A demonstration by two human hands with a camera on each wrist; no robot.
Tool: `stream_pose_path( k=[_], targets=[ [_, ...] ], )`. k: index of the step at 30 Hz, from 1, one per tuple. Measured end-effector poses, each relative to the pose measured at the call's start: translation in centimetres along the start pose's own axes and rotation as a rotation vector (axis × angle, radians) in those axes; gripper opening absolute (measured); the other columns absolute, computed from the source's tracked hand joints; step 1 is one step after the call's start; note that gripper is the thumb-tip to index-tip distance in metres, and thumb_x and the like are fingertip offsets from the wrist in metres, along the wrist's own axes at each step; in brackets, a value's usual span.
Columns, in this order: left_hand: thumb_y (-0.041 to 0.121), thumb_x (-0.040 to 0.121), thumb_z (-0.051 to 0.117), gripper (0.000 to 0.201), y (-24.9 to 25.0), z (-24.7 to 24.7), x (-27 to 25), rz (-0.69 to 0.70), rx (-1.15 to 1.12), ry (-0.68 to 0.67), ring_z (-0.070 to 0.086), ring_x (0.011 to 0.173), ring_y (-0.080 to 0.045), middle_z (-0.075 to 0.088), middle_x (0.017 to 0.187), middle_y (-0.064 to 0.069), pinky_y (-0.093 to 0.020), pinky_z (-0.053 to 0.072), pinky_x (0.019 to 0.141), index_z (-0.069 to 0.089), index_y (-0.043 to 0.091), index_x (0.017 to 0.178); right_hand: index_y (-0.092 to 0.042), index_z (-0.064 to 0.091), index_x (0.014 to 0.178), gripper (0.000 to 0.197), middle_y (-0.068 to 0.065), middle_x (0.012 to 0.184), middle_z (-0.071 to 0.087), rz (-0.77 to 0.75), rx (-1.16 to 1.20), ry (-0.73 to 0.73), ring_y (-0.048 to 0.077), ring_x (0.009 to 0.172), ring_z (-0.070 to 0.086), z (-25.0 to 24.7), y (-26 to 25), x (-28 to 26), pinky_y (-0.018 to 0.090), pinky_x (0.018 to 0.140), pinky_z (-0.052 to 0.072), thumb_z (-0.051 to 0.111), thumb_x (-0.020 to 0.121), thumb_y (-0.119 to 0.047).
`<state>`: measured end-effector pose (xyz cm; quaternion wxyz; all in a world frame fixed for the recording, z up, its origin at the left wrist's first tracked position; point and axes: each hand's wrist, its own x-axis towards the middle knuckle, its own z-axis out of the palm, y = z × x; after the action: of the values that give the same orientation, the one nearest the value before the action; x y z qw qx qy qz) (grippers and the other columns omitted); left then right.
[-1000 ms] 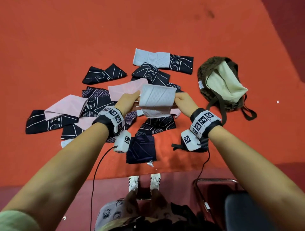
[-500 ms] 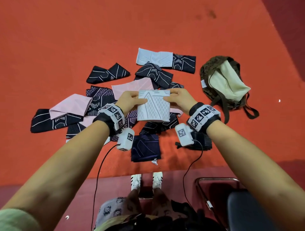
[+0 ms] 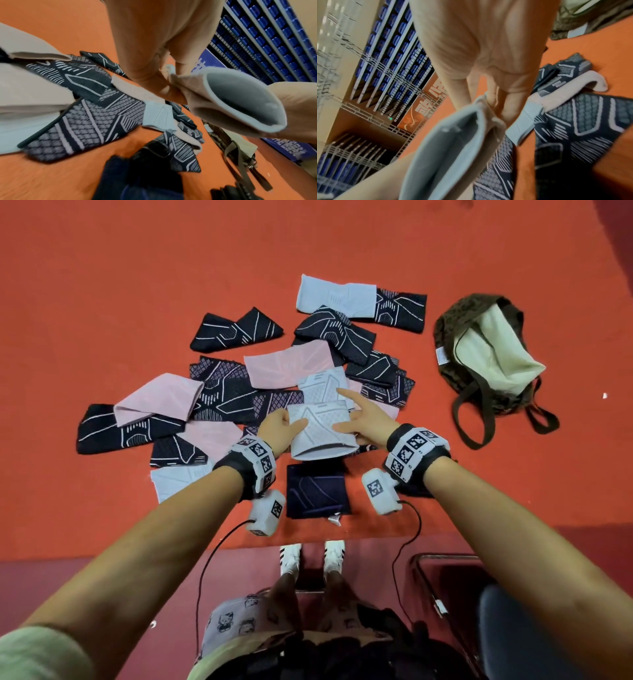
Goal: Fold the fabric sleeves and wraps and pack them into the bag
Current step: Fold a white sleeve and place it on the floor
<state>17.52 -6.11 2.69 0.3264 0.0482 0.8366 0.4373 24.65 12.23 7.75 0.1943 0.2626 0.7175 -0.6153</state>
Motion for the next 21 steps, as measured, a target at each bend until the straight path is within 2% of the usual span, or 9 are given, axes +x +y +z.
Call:
stream_pose_path(
  k=[3,5,8,10,12,13,16,18,21],
  targets=[
    [0.016,0.088,0.065,0.011,-2.6,1.0,-1.0,-0.076,-0.153,-0.098,0.056,0.061,-0.011,0.058,0.074,0.0,-0.021,0.048,0.05,0.055,0.011,0.088,-0.01,0.05,0.132,0.055,0.002,0.072,0.053,-0.008,-0.087,-0.01,0.002,0.05,0.052,1.4,2.7,0.0,0.013,0.04,0.041,0.06,0.082,0.012],
    [0.006,0.085,0.066,0.017,-4.4,1.7,-1.6,-0.141,-0.252,-0.179,0.063,0.062,-0.015,0.065,0.084,-0.012,-0.021,0.051,0.046,0.057,0.004,0.099,-0.006,0.052,0.129,0.051,-0.007,0.071,0.05,-0.01,-0.112,0.027,-0.005,0.042,0.05,2.3,4.7,0.0,0.006,0.041,0.037,0.058,0.082,0.014],
    [0.005,0.077,0.073,0.06,-6.8,2.8,-2.2,-0.194,-0.256,-0.19,0.063,0.084,-0.027,0.062,0.103,-0.018,-0.033,0.057,0.056,0.041,-0.001,0.127,-0.006,0.051,0.131,0.052,-0.001,0.067,0.051,0.03,-0.093,0.042,-0.005,0.039,0.045,3.8,7.7,-0.3,0.006,0.043,0.035,0.055,0.083,0.015],
    [0.016,0.071,0.077,0.08,-7.8,3.6,-2.6,-0.144,-0.15,-0.189,0.059,0.093,-0.026,0.061,0.105,-0.013,-0.035,0.052,0.07,0.031,0.007,0.136,-0.006,0.047,0.134,0.055,0.007,0.091,0.063,0.025,-0.095,0.05,-0.005,0.064,0.057,4.5,9.8,-0.3,0.006,0.055,0.044,0.054,0.084,0.015],
    [0.014,0.077,0.074,0.082,-8.8,4.3,-2.9,-0.045,0.021,-0.176,0.058,0.096,-0.023,0.061,0.108,-0.012,-0.027,0.043,0.08,0.024,0.012,0.142,-0.009,0.048,0.135,0.054,0.005,0.118,0.059,0.009,-0.146,0.051,0.008,0.094,0.055,5.2,11.7,0.0,0.013,0.076,0.046,0.055,0.085,0.011],
    [0.013,0.08,0.071,0.081,-9.4,4.6,-2.9,0.011,0.074,-0.172,0.058,0.101,-0.026,0.061,0.115,-0.014,-0.028,0.042,0.085,0.022,0.013,0.145,-0.012,0.049,0.135,0.054,-0.002,0.117,0.057,0.008,-0.187,0.055,0.009,0.094,0.053,5.5,12.6,0.2,0.016,0.08,0.044,0.055,0.086,0.008],
    [0.017,0.085,0.066,0.074,-11.1,5.6,-2.8,0.133,0.255,-0.205,0.053,0.117,-0.034,0.051,0.136,-0.012,-0.037,0.04,0.099,0.025,0.022,0.146,-0.019,0.049,0.136,0.052,-0.01,0.076,0.049,0.024,-0.346,0.091,0.001,0.061,0.04,6.1,14.7,0.3,0.013,0.066,0.037,0.056,0.088,-0.002],
    [0.025,0.09,0.059,0.066,-12.1,6.1,-2.8,0.179,0.422,-0.256,0.053,0.112,-0.035,0.053,0.127,-0.015,-0.039,0.04,0.094,0.027,0.027,0.147,-0.022,0.045,0.139,0.054,-0.004,0.062,0.041,-0.004,-0.514,0.078,0.011,0.058,0.037,6.4,15.4,0.2,0.016,0.058,0.034,0.055,0.089,-0.007],
    [0.024,0.09,0.058,0.061,-12.7,6.3,-3.3,0.275,0.558,-0.204,0.05,0.097,-0.036,0.044,0.108,-0.018,-0.041,0.044,0.086,0.033,0.024,0.145,-0.02,0.033,0.145,0.057,0.004,0.087,0.041,-0.04,-0.645,0.051,0.021,0.083,0.044,6.8,16.3,0.2,0.026,0.083,0.035,0.049,0.092,-0.007]
  ],
)
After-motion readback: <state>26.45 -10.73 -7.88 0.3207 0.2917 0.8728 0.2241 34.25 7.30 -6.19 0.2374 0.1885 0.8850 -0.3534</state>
